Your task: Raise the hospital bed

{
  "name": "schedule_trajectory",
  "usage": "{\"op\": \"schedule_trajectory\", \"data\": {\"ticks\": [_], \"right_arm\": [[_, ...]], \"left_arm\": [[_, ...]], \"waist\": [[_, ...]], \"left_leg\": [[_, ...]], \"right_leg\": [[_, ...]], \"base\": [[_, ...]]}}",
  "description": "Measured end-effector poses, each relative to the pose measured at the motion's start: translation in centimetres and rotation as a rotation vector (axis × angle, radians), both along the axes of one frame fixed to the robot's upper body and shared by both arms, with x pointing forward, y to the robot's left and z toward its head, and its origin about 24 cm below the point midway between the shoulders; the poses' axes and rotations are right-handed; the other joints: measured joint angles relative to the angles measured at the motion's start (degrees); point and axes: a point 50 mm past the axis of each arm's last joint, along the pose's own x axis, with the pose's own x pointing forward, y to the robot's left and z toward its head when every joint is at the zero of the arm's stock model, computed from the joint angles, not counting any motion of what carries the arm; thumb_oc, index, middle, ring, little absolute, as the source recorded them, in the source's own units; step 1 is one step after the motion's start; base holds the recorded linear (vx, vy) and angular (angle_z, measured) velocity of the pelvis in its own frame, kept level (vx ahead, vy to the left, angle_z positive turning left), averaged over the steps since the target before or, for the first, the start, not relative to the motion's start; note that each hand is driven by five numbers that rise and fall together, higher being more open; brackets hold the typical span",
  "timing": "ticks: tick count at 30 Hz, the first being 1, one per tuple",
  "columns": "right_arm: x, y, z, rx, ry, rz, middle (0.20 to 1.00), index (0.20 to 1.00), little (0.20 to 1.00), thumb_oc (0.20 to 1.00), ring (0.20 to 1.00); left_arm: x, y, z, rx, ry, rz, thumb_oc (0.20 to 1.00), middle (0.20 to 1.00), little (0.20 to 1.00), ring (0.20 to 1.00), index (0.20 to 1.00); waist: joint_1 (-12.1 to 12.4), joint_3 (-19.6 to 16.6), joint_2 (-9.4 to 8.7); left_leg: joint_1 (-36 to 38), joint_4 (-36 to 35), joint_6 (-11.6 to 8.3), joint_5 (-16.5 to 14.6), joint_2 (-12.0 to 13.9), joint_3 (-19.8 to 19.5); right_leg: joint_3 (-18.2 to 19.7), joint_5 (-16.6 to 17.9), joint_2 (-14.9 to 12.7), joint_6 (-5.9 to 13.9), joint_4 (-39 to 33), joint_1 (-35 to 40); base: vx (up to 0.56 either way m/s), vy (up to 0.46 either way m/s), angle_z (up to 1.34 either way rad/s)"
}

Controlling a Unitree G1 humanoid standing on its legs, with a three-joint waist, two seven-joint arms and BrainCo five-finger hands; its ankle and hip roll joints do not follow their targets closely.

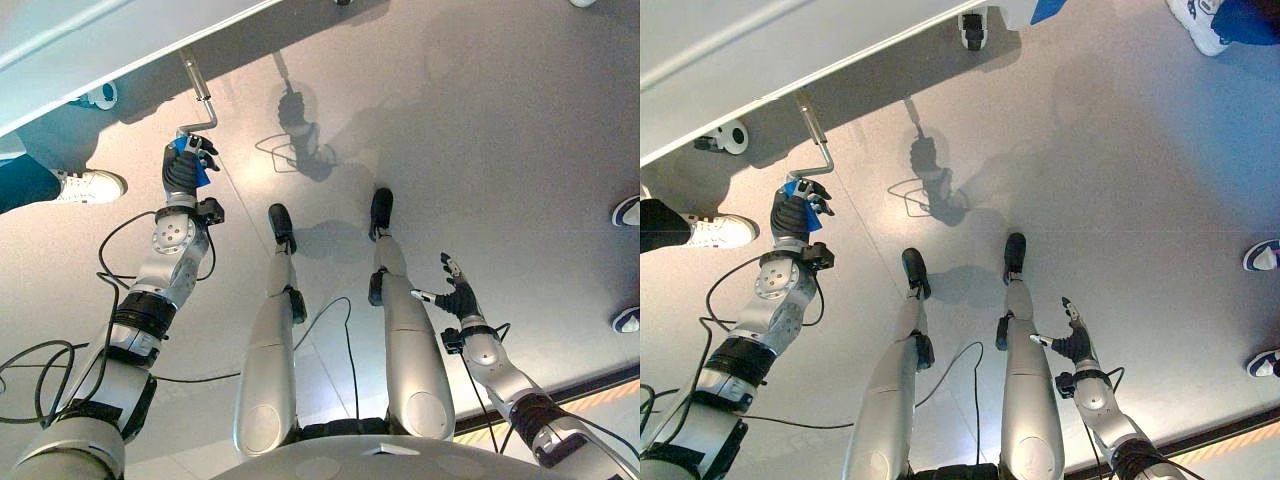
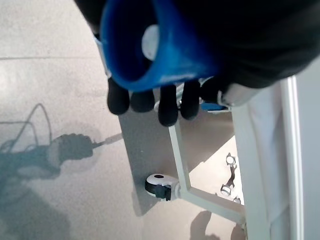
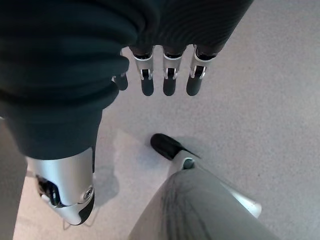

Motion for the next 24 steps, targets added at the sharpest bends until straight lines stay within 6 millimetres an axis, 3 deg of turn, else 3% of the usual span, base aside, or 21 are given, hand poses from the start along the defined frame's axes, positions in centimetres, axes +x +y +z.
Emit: {"op": "schedule_trajectory", "data": {"ticks": [9,15,24], "right_arm": [[-0.1,-0.5,0.1,-0.018,0.004,0.000,1.000,1.000,1.000,1.000,1.000],[-0.2,-0.8,-0.1,-0.033,0.017,0.004,1.000,1.000,1.000,1.000,1.000],[-0.1,0.3,0.1,-0.019,-0.005,0.058,1.000,1.000,1.000,1.000,1.000]], "left_arm": [[0.6,2.0,-0.7,0.046,0.043,0.088,0.200,0.200,0.200,0.200,0.200],[2.3,2.8,-0.3,0.096,0.099,0.152,0.200,0.200,0.200,0.200,0.200],[3.3,4.0,-0.1,0.161,0.181,0.232,0.200,0.200,0.200,0.200,0.200]], "waist": [[-0.2,0.0,0.05],[-0.1,0.0,0.04],[-2.5,-0.1,-0.16]], "left_leg": [[-0.8,0.0,-0.10,0.0,0.1,-0.7],[-3.7,0.0,-0.16,0.3,0.1,-1.5],[-6.7,0.0,-0.07,0.4,0.3,-1.1]], "right_leg": [[-0.7,-0.3,0.0,0.16,-0.2,-0.3],[-1.4,-0.3,0.3,-0.04,-0.4,-2.3],[-1.2,-0.3,0.5,0.02,-0.8,-4.9]], "base": [[0.01,0.012,0.02],[0.01,0.016,0.07],[0.00,0.004,0.01]]}}
